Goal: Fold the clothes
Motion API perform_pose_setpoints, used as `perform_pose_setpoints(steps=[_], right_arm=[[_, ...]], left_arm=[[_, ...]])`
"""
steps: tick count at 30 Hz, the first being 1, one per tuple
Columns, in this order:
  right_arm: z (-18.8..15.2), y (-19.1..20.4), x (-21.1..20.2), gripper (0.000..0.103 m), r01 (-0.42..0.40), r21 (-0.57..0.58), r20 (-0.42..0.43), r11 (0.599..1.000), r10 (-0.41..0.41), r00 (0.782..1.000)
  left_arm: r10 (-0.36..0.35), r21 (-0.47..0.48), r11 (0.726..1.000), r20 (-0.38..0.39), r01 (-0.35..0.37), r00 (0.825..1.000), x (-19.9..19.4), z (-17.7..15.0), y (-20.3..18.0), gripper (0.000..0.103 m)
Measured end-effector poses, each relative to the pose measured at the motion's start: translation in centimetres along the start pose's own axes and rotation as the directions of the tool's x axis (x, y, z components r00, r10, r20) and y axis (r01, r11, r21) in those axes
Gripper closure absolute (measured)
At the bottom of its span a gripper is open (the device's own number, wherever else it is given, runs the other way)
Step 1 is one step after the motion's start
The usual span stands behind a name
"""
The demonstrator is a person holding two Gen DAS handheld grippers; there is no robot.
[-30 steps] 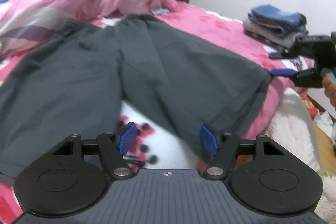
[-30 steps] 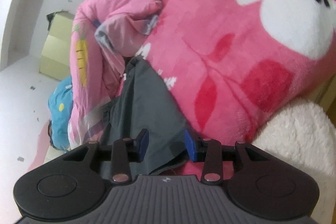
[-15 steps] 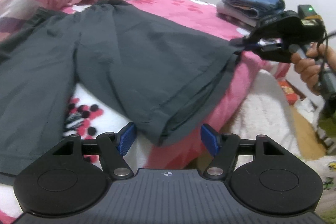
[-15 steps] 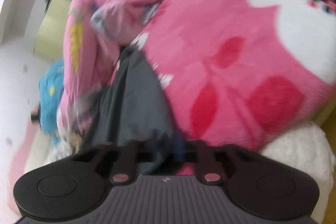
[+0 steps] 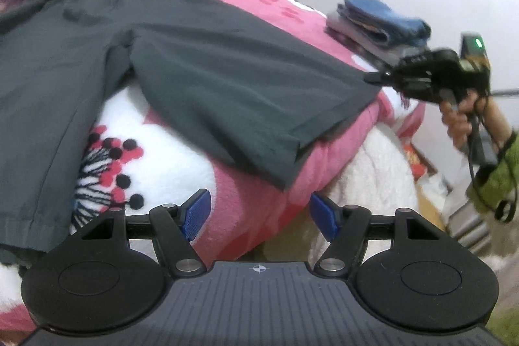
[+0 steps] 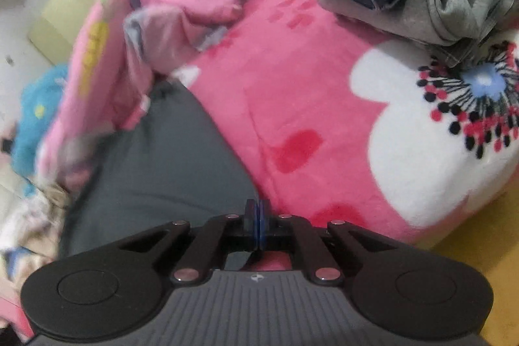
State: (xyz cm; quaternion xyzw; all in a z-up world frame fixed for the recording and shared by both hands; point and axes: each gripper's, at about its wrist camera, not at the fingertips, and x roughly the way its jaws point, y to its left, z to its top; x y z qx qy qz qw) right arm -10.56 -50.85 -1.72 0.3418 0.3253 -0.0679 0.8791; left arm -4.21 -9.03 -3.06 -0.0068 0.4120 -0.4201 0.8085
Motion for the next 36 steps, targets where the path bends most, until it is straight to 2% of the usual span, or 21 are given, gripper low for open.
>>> perform_pose_setpoints(steps=[3,5,8,11,13,14,15,17,19,21,24,26,28,29,31,32,34,36], right_arm=[[-0.1,-0.2,-0.1,0.101,-0.003,-0.005,0.006,1.000,0.003,1.000],[-0.1,-1.1,0.6,0.100,-0.011,0.033,-0.016,0.999,0.012,1.000],[0.0,-2.2,1.1,0.096,-0.046,0.101,-0.028,0.994,0.050,0.998],[0.0,-2.8,1.5,0.088,-0.086,0.136,-0.033,0.987,0.091,0.995],[0.1,-2.9,1.9,0.087,-0.095,0.135,-0.041,0.986,0.101,0.994],[0.1,-2.7,2.1,0.088,-0.094,0.118,-0.043,0.989,0.099,0.994],[0.2,-2.5,2.2,0.094,-0.087,0.097,-0.043,0.991,0.092,0.995],[0.6,-1.9,2.0,0.100,-0.083,0.072,-0.039,0.994,0.086,0.995],[1.3,-1.0,1.3,0.101,-0.101,0.051,-0.014,0.994,0.102,0.995],[2.3,0.3,-0.7,0.101,-0.140,0.011,0.044,0.990,0.140,0.989],[3.4,2.2,-3.4,0.101,-0.155,-0.068,0.109,0.986,0.162,0.981],[3.8,2.2,-3.4,0.101,-0.130,-0.068,0.094,0.989,0.136,0.986],[4.1,2.2,-3.9,0.101,-0.144,-0.057,0.099,0.988,0.149,0.984],[4.3,2.5,-4.6,0.101,-0.159,-0.068,0.119,0.985,0.167,0.979],[4.4,3.2,-5.6,0.101,-0.165,-0.095,0.143,0.982,0.178,0.974],[4.4,3.2,-5.7,0.101,-0.146,-0.108,0.144,0.983,0.161,0.976],[3.9,2.1,-4.2,0.101,-0.056,-0.100,0.100,0.993,0.066,0.993],[3.2,0.5,-2.2,0.099,0.057,-0.087,0.038,0.995,-0.054,0.998]], left_arm=[[-0.040,-0.122,0.992,0.015,0.042,0.999,0.1,0.6,1.3,0.036],[-0.078,-0.212,0.974,0.012,0.079,0.997,0.6,1.1,2.3,0.040],[-0.132,-0.346,0.930,0.002,0.124,0.991,1.5,1.7,3.6,0.048],[-0.161,-0.454,0.880,-0.016,0.136,0.987,2.7,2.0,4.6,0.056],[-0.167,-0.497,0.858,-0.038,0.126,0.985,3.4,2.1,4.6,0.063],[-0.163,-0.505,0.856,-0.058,0.112,0.985,3.9,2.1,4.4,0.079],[-0.159,-0.512,0.853,-0.079,0.096,0.984,4.3,2.0,4.1,0.092],[-0.152,-0.522,0.850,-0.118,0.069,0.981,5.1,2.0,3.4,0.101],[-0.155,-0.530,0.846,-0.146,0.055,0.977,5.5,1.9,2.7,0.102],[-0.211,-0.557,0.823,-0.116,0.113,0.970,4.8,2.0,2.2,0.103],[-0.291,-0.585,0.787,-0.070,0.197,0.954,3.9,2.2,1.8,0.103],[-0.335,-0.620,0.750,-0.056,0.230,0.941,3.8,2.0,2.0,0.103],[-0.370,-0.644,0.718,-0.031,0.264,0.929,3.5,2.1,2.3,0.103],[-0.379,-0.645,0.712,-0.019,0.278,0.925,3.3,2.3,2.3,0.103],[-0.358,-0.621,0.738,-0.030,0.263,0.933,3.2,2.5,2.1,0.103],[-0.358,-0.628,0.738,-0.051,0.249,0.932,3.7,2.2,2.3,0.103],[-0.341,-0.624,0.753,-0.100,0.209,0.935,4.9,1.4,2.5,0.103],[-0.309,-0.612,0.776,-0.164,0.149,0.937,6.2,0.6,2.9,0.103]])
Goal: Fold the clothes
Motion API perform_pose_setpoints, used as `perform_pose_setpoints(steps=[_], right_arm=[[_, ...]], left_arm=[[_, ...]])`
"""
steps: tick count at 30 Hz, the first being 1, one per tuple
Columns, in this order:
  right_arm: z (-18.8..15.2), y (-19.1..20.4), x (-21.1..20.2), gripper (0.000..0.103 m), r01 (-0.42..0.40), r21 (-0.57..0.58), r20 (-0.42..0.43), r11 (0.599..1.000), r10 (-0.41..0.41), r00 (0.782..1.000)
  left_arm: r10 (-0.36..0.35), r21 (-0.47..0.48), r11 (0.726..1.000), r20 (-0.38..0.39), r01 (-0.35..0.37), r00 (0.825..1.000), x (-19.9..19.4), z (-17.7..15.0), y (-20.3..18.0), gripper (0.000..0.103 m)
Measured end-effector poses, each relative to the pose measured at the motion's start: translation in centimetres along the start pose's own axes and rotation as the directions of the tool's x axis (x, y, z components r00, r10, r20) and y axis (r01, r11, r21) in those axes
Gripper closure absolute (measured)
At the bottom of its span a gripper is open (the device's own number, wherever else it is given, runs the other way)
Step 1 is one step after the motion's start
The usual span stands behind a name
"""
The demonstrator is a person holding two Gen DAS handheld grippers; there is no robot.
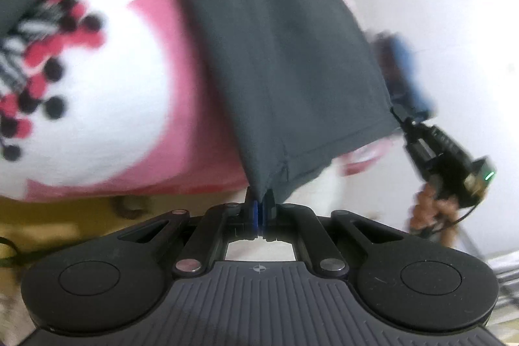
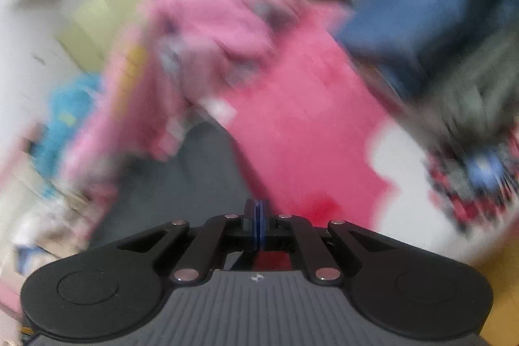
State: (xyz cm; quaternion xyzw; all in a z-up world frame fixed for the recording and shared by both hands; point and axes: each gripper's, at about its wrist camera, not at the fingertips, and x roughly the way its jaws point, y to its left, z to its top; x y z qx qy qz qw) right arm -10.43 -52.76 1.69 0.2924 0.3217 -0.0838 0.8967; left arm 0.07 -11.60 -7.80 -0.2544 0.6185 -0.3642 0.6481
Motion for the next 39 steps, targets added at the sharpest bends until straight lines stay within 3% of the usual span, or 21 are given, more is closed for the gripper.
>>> perform_pose_setpoints(steps=[2,4,6,10,12,13,15,18,22,26,30,34,36,39], right_arm=[[-0.9,-1.1,1.3,0.098,0.114,-0.017,-0.038,0.993,-0.115,0.993],[-1.1,-1.5,0.8,0.097,0.146,-0.002,-0.011,0.989,-0.146,0.989],[-0.6,-1.1,-0.4,0.095,0.094,0.009,0.045,0.996,-0.094,0.995],[0.5,2.9,-1.4,0.095,0.058,-0.108,0.148,0.993,-0.041,0.988],[0.6,5.8,-0.5,0.090,-0.005,-0.188,0.164,0.982,0.036,0.986],[0.5,7.2,0.1,0.083,-0.040,-0.229,0.160,0.973,0.078,0.984],[-0.3,9.4,2.1,0.071,-0.088,-0.303,0.121,0.949,0.130,0.984],[-1.9,10.8,5.9,0.070,-0.127,-0.344,0.016,0.930,0.141,0.990],[-4.1,9.2,10.8,0.071,-0.102,-0.240,-0.161,0.965,0.064,0.985],[-2.7,9.4,9.7,0.068,-0.159,-0.139,-0.139,0.977,0.139,0.981],[-1.4,12.2,8.7,0.066,-0.235,-0.135,-0.117,0.963,0.220,0.969],[-0.9,17.0,9.6,0.064,-0.353,-0.151,-0.176,0.923,0.326,0.929],[-1.1,19.6,10.4,0.060,-0.418,-0.147,-0.220,0.897,0.382,0.898],[-1.8,23.6,11.8,0.057,-0.517,-0.111,-0.293,0.849,0.469,0.833]], left_arm=[[0.056,0.000,0.998,-0.032,-0.056,0.998,1.1,0.0,1.0,0.103],[0.052,0.002,0.999,-0.056,-0.052,0.997,1.0,-0.2,1.3,0.102],[0.047,0.023,0.999,-0.070,-0.046,0.996,0.6,-0.5,1.2,0.100],[0.056,0.096,0.994,-0.049,-0.051,0.997,-1.0,-0.6,0.6,0.089],[0.049,0.129,0.991,-0.020,-0.046,0.999,-1.7,-0.8,0.6,0.086],[0.042,0.140,0.989,0.001,-0.042,0.999,-2.0,-0.9,0.3,0.085],[0.036,0.155,0.987,0.050,-0.043,0.998,-3.4,-0.7,0.2,0.077],[0.074,0.135,0.986,0.151,-0.095,0.986,-5.2,-0.9,0.4,0.067],[0.135,0.034,0.988,0.296,-0.151,0.946,-9.0,-1.9,2.8,0.064],[0.177,-0.084,0.984,0.429,-0.156,0.886,-13.2,-3.2,5.5,0.059],[0.237,-0.194,0.969,0.549,-0.153,0.802,-16.9,-4.2,7.9,0.054],[0.302,-0.266,0.950,0.657,-0.162,0.691,-19.0,-4.1,8.8,0.051],[0.347,-0.282,0.937,0.691,-0.206,0.634,-20.4,-3.6,9.3,0.050],[0.424,-0.303,0.904,0.728,-0.303,0.538,-21.6,-1.9,10.1,0.050]])
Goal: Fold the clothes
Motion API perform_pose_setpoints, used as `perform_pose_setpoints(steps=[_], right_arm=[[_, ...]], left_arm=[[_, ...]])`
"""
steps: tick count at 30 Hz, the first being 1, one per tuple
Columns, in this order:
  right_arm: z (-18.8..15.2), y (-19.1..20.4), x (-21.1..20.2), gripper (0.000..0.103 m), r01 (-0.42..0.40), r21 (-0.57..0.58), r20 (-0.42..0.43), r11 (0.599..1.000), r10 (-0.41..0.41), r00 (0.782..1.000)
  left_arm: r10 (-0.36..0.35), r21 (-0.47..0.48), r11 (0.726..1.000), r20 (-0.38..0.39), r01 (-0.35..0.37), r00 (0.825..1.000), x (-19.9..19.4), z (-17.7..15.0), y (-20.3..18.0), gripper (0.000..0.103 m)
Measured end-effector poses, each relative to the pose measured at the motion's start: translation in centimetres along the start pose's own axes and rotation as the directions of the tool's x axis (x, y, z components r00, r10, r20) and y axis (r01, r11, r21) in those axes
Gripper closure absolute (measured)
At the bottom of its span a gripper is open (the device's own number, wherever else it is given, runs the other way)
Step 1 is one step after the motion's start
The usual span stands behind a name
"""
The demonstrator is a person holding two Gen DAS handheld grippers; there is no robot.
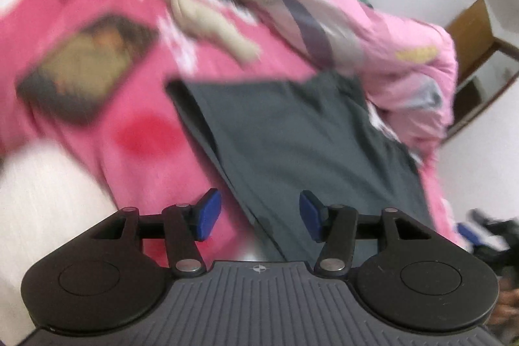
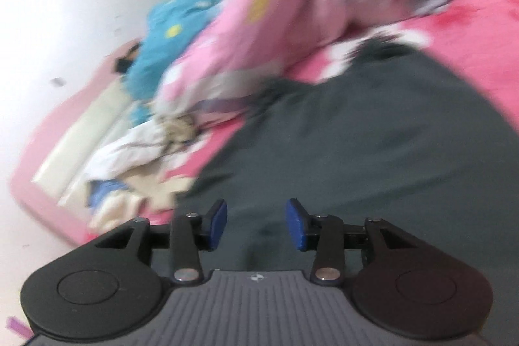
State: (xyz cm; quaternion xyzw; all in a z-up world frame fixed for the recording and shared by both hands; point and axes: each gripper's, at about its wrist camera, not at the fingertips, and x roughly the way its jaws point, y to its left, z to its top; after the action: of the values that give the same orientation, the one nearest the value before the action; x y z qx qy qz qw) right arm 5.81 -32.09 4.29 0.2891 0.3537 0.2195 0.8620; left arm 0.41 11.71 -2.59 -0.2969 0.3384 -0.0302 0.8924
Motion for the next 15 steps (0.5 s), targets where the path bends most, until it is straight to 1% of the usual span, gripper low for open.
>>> perform_pose_setpoints(steps=[2,3,5,7,10,11,12,13,14,15], right_arm=[[0.3,1.8,2.3,0.054,-0.059,0.016,-0.045,0.998,0.059,0.997],[0.5,2.5,3.5,0.053,-0.074,0.022,-0.065,0.997,0.075,0.995],[0.9,4.1,5.9,0.052,-0.090,0.024,-0.101,0.996,0.092,0.991],[1.4,5.4,8.0,0.052,-0.090,0.019,-0.129,0.996,0.092,0.987],[2.6,7.0,11.2,0.051,-0.100,0.024,-0.172,0.995,0.103,0.980],[3.0,7.3,12.3,0.050,-0.099,0.028,-0.184,0.995,0.102,0.978],[3.5,7.6,13.5,0.050,-0.089,0.030,-0.195,0.996,0.093,0.976],[3.9,7.8,14.9,0.050,-0.077,0.030,-0.210,0.997,0.082,0.974],[4.4,8.0,16.3,0.050,-0.062,0.031,-0.224,0.998,0.068,0.972],[4.7,8.2,17.9,0.049,-0.041,0.034,-0.241,0.999,0.048,0.969]], left_arm=[[0.047,0.019,0.999,0.041,-0.047,0.998,0.8,1.2,0.7,0.050],[0.072,0.028,0.997,0.050,-0.073,0.996,1.2,1.6,0.9,0.050],[0.120,0.045,0.991,0.069,-0.124,0.990,2.0,2.2,1.1,0.050],[0.156,0.057,0.985,0.084,-0.161,0.984,2.4,2.5,1.2,0.050],[0.178,0.042,0.982,0.108,-0.183,0.978,3.1,2.6,1.4,0.052],[0.182,0.033,0.982,0.117,-0.187,0.976,3.2,2.6,1.5,0.056],[0.188,0.026,0.981,0.125,-0.193,0.974,3.2,2.6,1.6,0.065],[0.192,0.020,0.980,0.131,-0.196,0.973,3.3,2.7,1.7,0.071],[0.189,0.018,0.981,0.134,-0.193,0.973,3.4,2.7,1.8,0.081],[0.187,0.016,0.982,0.137,-0.191,0.973,3.5,2.7,2.0,0.089]])
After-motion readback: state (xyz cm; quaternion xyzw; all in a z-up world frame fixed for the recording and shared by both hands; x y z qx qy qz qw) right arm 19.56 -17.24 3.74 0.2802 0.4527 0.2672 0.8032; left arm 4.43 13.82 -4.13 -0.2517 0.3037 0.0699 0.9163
